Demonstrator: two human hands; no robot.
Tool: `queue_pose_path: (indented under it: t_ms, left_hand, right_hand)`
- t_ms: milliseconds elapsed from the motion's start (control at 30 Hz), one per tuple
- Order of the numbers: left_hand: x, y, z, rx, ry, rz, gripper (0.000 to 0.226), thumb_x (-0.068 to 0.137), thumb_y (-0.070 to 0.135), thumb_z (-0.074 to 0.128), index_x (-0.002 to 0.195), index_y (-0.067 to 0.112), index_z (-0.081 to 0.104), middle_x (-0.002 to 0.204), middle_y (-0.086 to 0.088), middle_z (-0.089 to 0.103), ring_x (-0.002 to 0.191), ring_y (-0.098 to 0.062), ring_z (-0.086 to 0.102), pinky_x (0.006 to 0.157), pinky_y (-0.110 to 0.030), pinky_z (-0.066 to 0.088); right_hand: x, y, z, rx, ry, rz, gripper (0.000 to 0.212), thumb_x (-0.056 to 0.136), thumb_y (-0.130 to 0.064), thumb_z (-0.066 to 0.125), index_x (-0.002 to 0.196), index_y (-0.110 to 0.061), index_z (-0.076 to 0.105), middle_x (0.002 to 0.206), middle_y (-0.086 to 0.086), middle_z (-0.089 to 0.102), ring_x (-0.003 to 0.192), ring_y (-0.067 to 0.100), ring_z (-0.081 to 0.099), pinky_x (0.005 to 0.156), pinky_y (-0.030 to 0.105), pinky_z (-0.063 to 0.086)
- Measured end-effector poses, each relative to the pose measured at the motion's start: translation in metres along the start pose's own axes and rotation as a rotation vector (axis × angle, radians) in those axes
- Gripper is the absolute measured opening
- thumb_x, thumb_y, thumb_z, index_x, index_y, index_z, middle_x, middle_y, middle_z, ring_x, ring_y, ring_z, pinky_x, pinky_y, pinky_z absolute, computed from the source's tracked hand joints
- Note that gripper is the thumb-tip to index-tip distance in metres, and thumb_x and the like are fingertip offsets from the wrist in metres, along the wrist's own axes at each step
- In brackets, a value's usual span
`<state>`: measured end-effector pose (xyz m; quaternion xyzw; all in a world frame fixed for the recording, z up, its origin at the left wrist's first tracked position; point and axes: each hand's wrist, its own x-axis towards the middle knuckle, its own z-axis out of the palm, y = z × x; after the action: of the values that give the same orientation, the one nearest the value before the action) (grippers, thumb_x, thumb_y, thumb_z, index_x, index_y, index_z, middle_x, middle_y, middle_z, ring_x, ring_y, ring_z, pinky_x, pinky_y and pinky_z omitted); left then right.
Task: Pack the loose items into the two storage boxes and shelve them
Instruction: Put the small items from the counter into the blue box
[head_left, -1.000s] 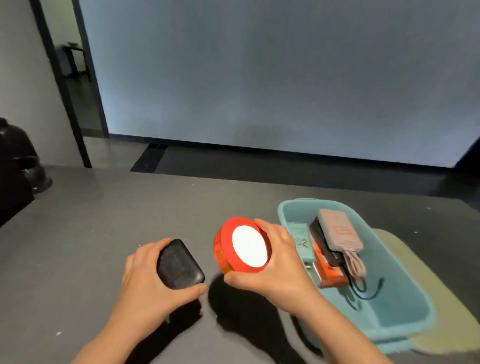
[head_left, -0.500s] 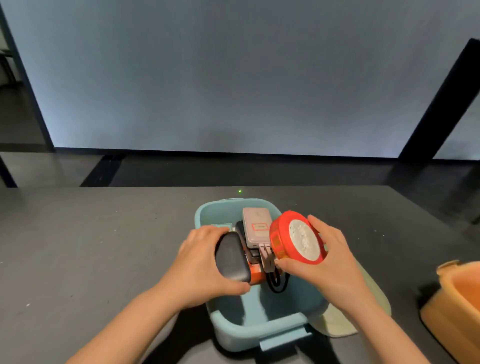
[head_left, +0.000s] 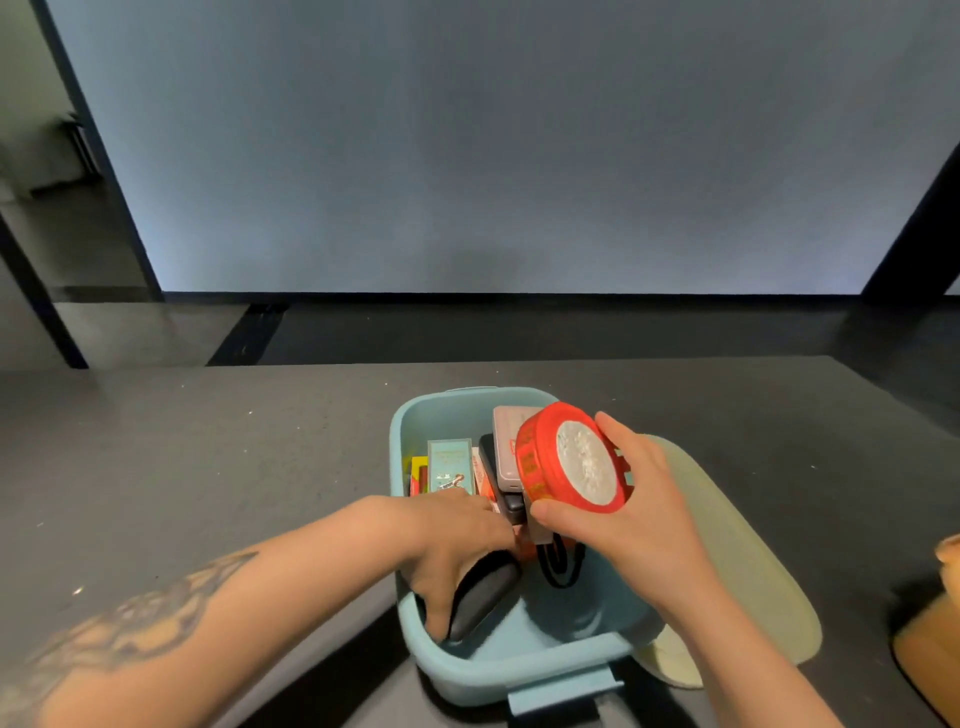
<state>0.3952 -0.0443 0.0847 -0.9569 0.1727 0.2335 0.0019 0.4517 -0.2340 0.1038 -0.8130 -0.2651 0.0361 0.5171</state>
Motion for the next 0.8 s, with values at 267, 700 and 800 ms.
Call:
queue_pose_path:
  t_ms: [267, 700, 800]
  left_hand:
    - [0.018, 0.008, 0.003, 0.245, -0.126, 0.131, 0.095, 0.064, 0.022, 0.082, 0.144, 0.032, 0.031, 0.145, 0.005, 0.037, 0.128, -0.024, 0.029, 0.106, -0.040, 0.025]
    - [-0.050, -0.004, 0.068, -0.641, 1.103, -0.464, 0.030, 0.089, 0.021, 0.063, 0.118, 0.028, 0.062, 0.134, 0.015, 0.049, 0.127, -0.004, 0.040, 0.109, -0.031, 0.030]
    - [-0.059, 0.008, 0.077, -0.828, 1.128, -0.461, 0.030, 0.090, 0.029, 0.058, 0.120, 0.034, 0.059, 0.134, 0.025, 0.045, 0.125, 0.009, 0.038, 0.105, -0.019, 0.030]
  right_hand:
    - [-0.005, 0.006, -0.001, -0.005, 0.000, 0.044, 0.111, 0.040, -0.056, 0.083, 0.138, -0.039, 0.036, 0.125, -0.015, 0.040, 0.118, 0.009, 0.044, 0.100, 0.041, 0.046]
    - [-0.015, 0.013, 0.023, -0.367, -0.469, -0.086, 0.101, 0.044, -0.048, 0.073, 0.135, -0.050, 0.030, 0.132, -0.027, 0.031, 0.125, 0.002, 0.031, 0.108, 0.034, 0.035]
    - [-0.009, 0.006, 0.039, -0.466, -0.507, -0.095, 0.097, 0.048, -0.049, 0.079, 0.135, -0.044, 0.036, 0.128, -0.021, 0.035, 0.122, 0.006, 0.029, 0.106, 0.033, 0.036]
